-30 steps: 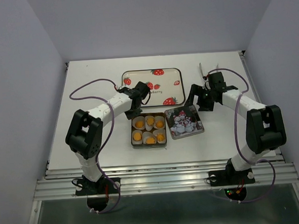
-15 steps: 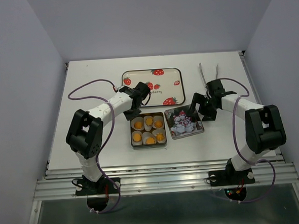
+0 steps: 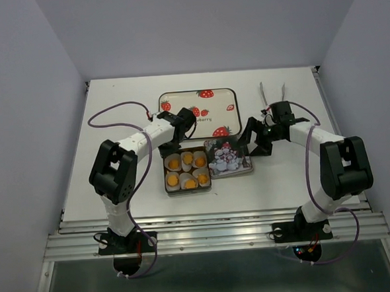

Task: Pack the cookies

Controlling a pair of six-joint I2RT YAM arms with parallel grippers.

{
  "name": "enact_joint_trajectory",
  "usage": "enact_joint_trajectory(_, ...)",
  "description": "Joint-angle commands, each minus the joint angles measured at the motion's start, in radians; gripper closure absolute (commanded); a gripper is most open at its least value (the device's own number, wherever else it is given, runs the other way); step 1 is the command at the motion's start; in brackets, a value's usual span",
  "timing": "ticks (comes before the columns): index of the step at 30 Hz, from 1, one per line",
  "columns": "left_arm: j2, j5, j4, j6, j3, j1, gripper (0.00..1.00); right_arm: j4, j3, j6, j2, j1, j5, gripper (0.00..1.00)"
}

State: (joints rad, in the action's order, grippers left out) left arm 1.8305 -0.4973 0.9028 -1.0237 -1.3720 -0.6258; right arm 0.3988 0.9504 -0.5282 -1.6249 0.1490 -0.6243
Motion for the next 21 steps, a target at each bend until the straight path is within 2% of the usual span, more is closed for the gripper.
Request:
enact_joint_trajectory(1, -0.005, 0.014, 0.007, -0.026, -0.035, -0.014, 0.74, -0.165, 0.059, -0.151, 0.069, 0.014, -0.216, 0.06)
enact_joint_trajectory(4, -0.004, 0.008, 0.01, -0.023, -0.038, -0.014, 0.74, -0.196, 0.056, -0.205, 0.083, 0.014, -0.213, 0.08)
enact_joint_trajectory(7, -0.004, 0.006, 0.01, -0.021, -0.038, -0.015, 0.74, -0.216, 0.044, -0.236, 0.092, 0.014, -0.219, 0.16)
enact_joint_trajectory(12, 0.001, 0.006, 0.007, -0.018, -0.042, -0.014, 0.74, -0.19, -0.005, -0.236, 0.111, 0.014, -0.195, 0.14)
enact_joint_trajectory(14, 0.003, 0.003, 0.01, -0.018, -0.044, -0.015, 0.74, -0.16, -0.009, -0.221, 0.106, 0.014, -0.119, 0.14)
enact_joint_trajectory(16, 0.001, 0.002, 0.022, -0.018, -0.05, -0.014, 0.74, -0.071, 0.033, -0.164, 0.091, 0.014, -0.002, 0.1)
enact_joint_trajectory(17, -0.002, 0.002, 0.025, -0.013, -0.053, -0.014, 0.74, 0.021, 0.051, -0.114, 0.083, 0.014, 0.112, 0.09)
enact_joint_trajectory(19, -0.016, 0.003, 0.031, 0.014, -0.085, -0.014, 0.64, 0.095, 0.083, -0.081, 0.073, 0.014, 0.193, 0.09)
enact_joint_trajectory(21, -0.033, -0.007, 0.054, 0.033, -0.125, -0.015, 0.45, 0.1, 0.083, -0.085, 0.077, 0.014, 0.183, 0.09)
